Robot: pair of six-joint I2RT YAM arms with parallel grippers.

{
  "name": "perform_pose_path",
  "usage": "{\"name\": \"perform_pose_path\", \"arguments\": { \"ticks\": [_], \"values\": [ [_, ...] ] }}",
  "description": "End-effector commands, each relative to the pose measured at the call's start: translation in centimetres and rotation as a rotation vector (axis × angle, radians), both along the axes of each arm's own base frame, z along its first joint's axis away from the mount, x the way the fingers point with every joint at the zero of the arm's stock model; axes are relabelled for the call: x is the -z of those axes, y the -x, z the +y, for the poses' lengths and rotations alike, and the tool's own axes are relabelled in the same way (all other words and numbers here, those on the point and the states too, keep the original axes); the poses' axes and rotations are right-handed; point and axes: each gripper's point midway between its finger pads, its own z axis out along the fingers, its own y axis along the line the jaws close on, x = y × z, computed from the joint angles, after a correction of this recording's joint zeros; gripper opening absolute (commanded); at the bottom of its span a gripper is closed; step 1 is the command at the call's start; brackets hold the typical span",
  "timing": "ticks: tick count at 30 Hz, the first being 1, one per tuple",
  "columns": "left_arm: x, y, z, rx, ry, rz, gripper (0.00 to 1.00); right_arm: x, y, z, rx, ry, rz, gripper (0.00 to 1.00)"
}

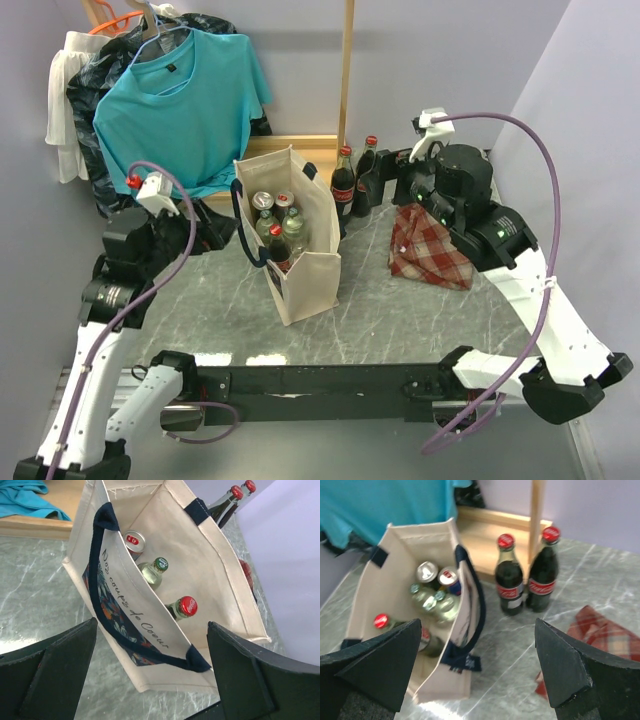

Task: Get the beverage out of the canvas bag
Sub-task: Take out the drink from the canvas bag.

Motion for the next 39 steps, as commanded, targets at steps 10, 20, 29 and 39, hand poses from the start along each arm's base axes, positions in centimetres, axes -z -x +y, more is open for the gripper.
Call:
{"name": "perform_pose_path", "arguments": {
  "ticks": [10,20,29,39],
  "values": [
    [-3.3,-0.3,-0.6,0.052,-0.014,-0.058,0.96,0.9,1.0,0.1,0.129,-0.043,0.158,1.00],
    [-1.9,-0.9,-1.2,0.064,0.015,-0.001,0.96,-1.9,3.2,-0.5,0.216,-0.263,0.166,1.00],
    [0.2,1.0,-1.6,0.040,0.165,-0.001,0.96,-0.7,9.5,2.6,-0.131,-0.511,0.082,1.00],
    [1.8,3.9,-0.3,-0.023,0.206,-0.033,0.96,3.9,8.9,5.8,-0.148,-0.285,0.143,1.00]
  ]
}}
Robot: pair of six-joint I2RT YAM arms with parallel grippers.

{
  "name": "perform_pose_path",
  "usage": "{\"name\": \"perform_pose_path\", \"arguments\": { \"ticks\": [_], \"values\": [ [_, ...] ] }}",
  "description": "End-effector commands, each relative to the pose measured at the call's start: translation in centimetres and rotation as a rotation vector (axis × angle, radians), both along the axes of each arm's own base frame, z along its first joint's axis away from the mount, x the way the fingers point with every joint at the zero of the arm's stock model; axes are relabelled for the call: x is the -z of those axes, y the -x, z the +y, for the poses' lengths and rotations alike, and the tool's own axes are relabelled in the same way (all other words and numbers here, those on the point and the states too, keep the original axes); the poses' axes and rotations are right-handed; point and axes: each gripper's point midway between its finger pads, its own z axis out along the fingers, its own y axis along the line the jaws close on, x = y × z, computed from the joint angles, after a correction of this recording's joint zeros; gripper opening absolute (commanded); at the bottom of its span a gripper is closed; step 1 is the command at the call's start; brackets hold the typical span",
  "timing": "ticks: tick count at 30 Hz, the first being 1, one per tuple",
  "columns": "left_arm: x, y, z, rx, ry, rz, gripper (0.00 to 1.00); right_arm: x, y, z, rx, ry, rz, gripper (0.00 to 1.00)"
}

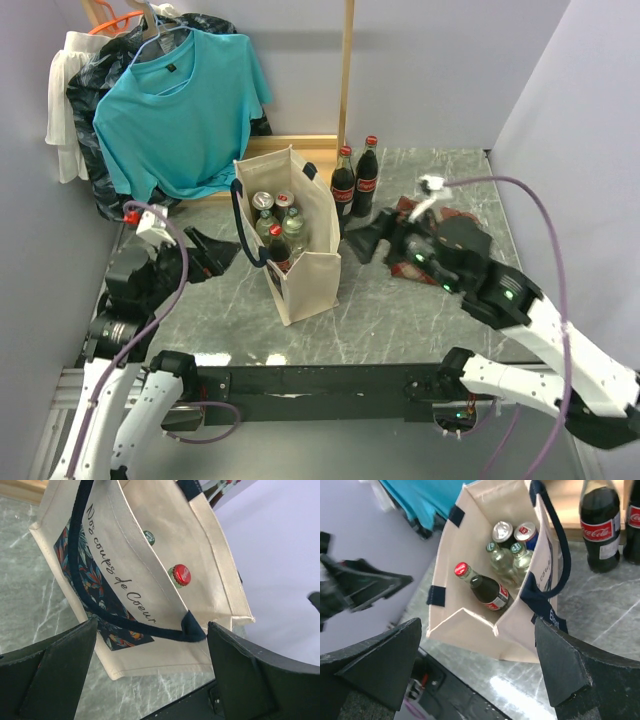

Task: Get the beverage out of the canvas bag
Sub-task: Take out the drink from the canvas bag.

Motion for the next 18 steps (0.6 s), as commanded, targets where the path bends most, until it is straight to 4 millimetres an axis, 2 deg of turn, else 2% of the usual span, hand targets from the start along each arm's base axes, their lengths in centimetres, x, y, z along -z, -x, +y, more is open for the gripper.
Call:
{"name": "perform_pose_path", "arguments": {
  "ticks": [1,2,4,5,8,11,12,13,15,18],
  "values": [
    [-1.7,0.5,0.9,-0.057,0.026,-0.082,0.96,-0.3,-1.1,2.5,-0.033,0.137,-0.029,1.00],
    [-1.6,0.7,1.1,-0.063,0.010,-0.080,0.96,-0.3,-1.9,3.1,-0.016,0.176,-0.029,1.00],
    [-1.8,0.7,1.6,-0.082,-0.017,-0.085,0.96,0.2,-2.4,3.5,-0.019,0.251,-0.038,1.00],
    [-1.6,0.5,1.9,-0.102,-0.029,-0.074,0.96,0.1,-3.3,3.8,0.010,0.282,-0.041,1.00],
    [-0.6,0.0,2.4,-0.134,-0.046,-0.046,0.96,-0.2,-4.3,4.3,0.028,0.375,-0.083,1.00],
    [0.2,-0.9,2.8,-0.168,-0.038,-0.050,0.96,-1.0,-6.1,3.3,0.133,0.471,-0.120,1.00],
    [-0.2,-1.2,2.8,-0.174,-0.029,-0.077,0.96,-1.2,-6.4,3.2,0.138,0.507,-0.140,1.00],
    [0.4,-1.5,2.8,-0.177,-0.031,-0.070,0.96,-1.6,-6.8,3.5,0.146,0.517,-0.152,1.00],
    [0.0,-2.3,2.5,-0.173,-0.006,-0.090,0.96,-1.7,-7.3,3.5,0.172,0.550,-0.162,1.00],
    [-0.2,-3.0,1.1,-0.116,0.049,-0.087,0.96,-1.5,-7.8,4.7,0.135,0.591,-0.172,1.00]
  ]
}}
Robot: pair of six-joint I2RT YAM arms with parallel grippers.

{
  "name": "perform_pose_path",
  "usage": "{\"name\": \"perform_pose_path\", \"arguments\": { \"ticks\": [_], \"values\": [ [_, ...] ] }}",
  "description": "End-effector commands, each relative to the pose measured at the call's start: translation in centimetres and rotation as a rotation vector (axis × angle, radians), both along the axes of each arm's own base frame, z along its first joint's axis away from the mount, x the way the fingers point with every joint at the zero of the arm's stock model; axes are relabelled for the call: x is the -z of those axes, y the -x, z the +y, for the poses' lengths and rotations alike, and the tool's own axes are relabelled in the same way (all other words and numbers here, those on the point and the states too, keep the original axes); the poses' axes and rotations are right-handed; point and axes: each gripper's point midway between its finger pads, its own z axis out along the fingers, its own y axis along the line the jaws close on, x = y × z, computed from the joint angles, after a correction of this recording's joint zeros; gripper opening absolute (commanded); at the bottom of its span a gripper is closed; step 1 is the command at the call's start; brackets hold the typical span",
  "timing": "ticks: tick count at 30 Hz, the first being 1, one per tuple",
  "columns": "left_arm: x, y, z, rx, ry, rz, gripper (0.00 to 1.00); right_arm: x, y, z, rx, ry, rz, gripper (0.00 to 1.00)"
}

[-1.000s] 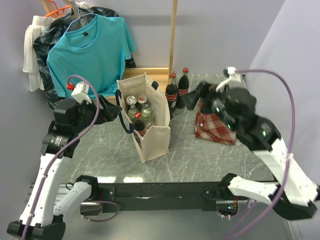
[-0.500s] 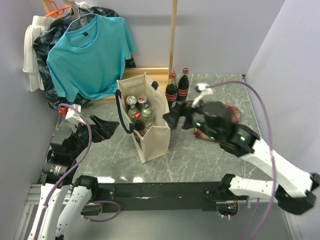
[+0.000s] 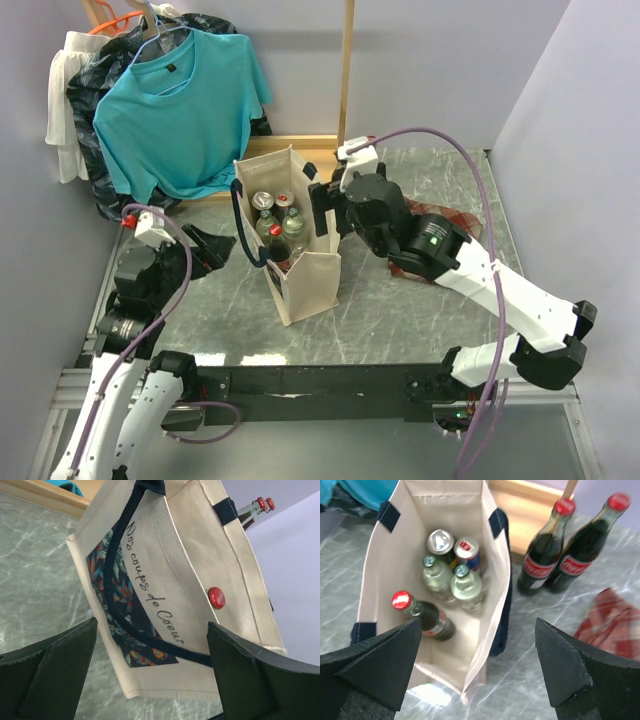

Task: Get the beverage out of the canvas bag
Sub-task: Take out the drink from the canvas bag.

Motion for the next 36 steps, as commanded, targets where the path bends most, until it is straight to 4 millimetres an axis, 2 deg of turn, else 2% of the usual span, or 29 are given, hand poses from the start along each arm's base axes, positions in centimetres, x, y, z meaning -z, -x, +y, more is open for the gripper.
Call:
{"name": "perform_pose_path", "arguments": {
  "ticks": [1,6,10,13,15,16,17,18,21,23,24,27,33,36],
  "values": [
    [-2.1,-1.8,-1.3,0.044,0.065,-0.079,0.96,-1.6,-1.2,0.2,0.017,0.085,-0.063,1.00],
    [-1.4,-1.7,-1.1,0.042,0.030,-0.060,0.96,-1.1,-1.8,1.7,-0.003,0.106,-0.046,1.00],
    [-0.6,-1.4,-0.6,0.030,-0.019,-0.052,0.96,-0.8,-1.1,3.7,-0.109,0.084,-0.012,0.99],
    [1.7,-1.0,0.9,-0.035,-0.074,0.003,0.96,-0.8,-1.0,3.9,-0.115,0.070,-0.010,0.96],
    [1.2,-0.6,0.8,-0.035,-0.046,-0.036,0.96,-0.6,-0.7,4.0,-0.133,0.075,0.000,0.95],
    [0.6,-0.1,-0.2,0.029,-0.030,-0.068,0.96,-0.5,-0.5,4.0,-0.140,0.074,0.002,0.95],
    [-0.3,0.1,-0.3,0.034,-0.023,-0.103,0.96,-0.5,-0.3,4.4,-0.166,0.067,0.004,0.95],
    [-1.5,0.1,-0.1,0.024,-0.021,-0.127,0.96,-0.3,0.0,4.6,-0.180,0.063,0.006,0.95],
    [-2.8,-0.2,0.5,-0.006,-0.060,-0.126,0.96,-0.4,0.5,5.4,-0.222,0.041,0.023,0.95],
    [-2.4,-0.5,0.8,-0.015,-0.086,-0.092,0.96,-0.2,0.7,5.9,-0.244,0.042,0.039,0.94],
    [-1.2,-0.3,1.1,-0.022,-0.109,-0.043,0.96,-0.1,0.8,6.6,-0.263,0.041,0.048,0.93],
    [-0.2,-0.2,1.7,-0.044,-0.136,-0.028,0.96,0.3,0.9,7.4,-0.279,0.063,0.068,0.91],
    [-0.9,0.1,2.2,-0.059,-0.171,-0.076,0.96,0.6,1.2,9.0,-0.293,0.091,0.072,0.91],
    [-1.2,0.3,2.1,-0.049,-0.171,-0.093,0.96,0.6,1.2,9.1,-0.284,0.103,0.069,0.91]
  ]
}}
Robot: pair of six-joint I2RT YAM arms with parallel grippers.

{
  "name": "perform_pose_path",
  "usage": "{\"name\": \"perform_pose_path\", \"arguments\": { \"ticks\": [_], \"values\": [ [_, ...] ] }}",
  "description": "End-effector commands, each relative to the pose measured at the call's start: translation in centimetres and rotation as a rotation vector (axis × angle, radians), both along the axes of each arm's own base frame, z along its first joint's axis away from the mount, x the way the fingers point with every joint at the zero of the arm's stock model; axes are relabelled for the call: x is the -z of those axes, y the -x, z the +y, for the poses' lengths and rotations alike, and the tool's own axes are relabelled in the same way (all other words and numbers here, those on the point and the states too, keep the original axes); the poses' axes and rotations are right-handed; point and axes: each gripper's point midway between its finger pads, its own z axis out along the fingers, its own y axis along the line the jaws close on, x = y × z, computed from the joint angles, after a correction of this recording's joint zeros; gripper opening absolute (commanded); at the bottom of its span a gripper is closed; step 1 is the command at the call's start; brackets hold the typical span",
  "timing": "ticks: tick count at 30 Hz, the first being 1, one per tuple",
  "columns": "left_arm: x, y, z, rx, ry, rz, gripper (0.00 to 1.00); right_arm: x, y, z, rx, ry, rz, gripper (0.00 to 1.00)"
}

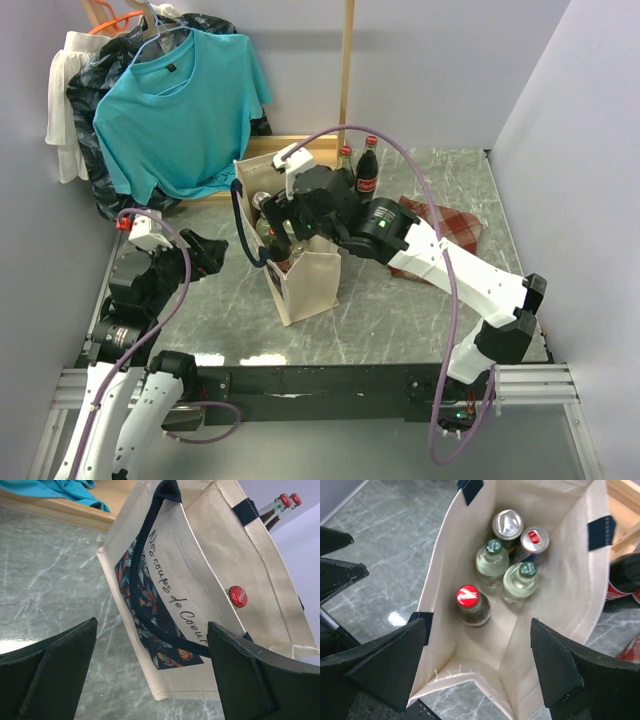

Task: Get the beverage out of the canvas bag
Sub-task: Take out the drink from the canvas bag.

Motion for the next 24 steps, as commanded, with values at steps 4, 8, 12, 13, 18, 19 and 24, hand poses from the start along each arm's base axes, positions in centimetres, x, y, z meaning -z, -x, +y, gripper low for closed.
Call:
{"name": "perform_pose_path", "arguments": {
  "ticks": [4,8,12,13,18,19,24],
  "values": [
    [-1.1,0.3,-0.1,0.022,-0.028,-0.063,0.96,-1.4,0.3,0.3,0.006,-0.001,-0.034,0.91],
    [-1.1,0.4,-0.2,0.033,-0.025,-0.071,0.96,-1.2,0.3,0.5,0.004,-0.001,-0.028,0.91],
    [-0.9,-0.1,-0.6,0.055,-0.034,-0.060,0.96,-0.4,0.1,1.0,0.005,0.013,-0.019,0.91],
    [-0.4,-0.6,-0.9,0.069,-0.042,-0.036,0.96,-0.3,0.0,1.0,0.008,0.022,-0.021,0.91],
    [-0.5,-1.5,-2.3,0.168,-0.085,-0.013,0.96,0.4,-0.4,1.4,0.014,0.044,-0.019,0.91],
    [-0.4,-1.7,-2.3,0.168,-0.090,-0.007,0.96,0.4,-0.4,1.4,0.011,0.043,-0.017,0.91],
    [-0.6,-1.7,-1.9,0.148,-0.100,-0.022,0.96,0.4,-0.6,1.8,0.009,0.034,-0.028,0.91]
  ]
}}
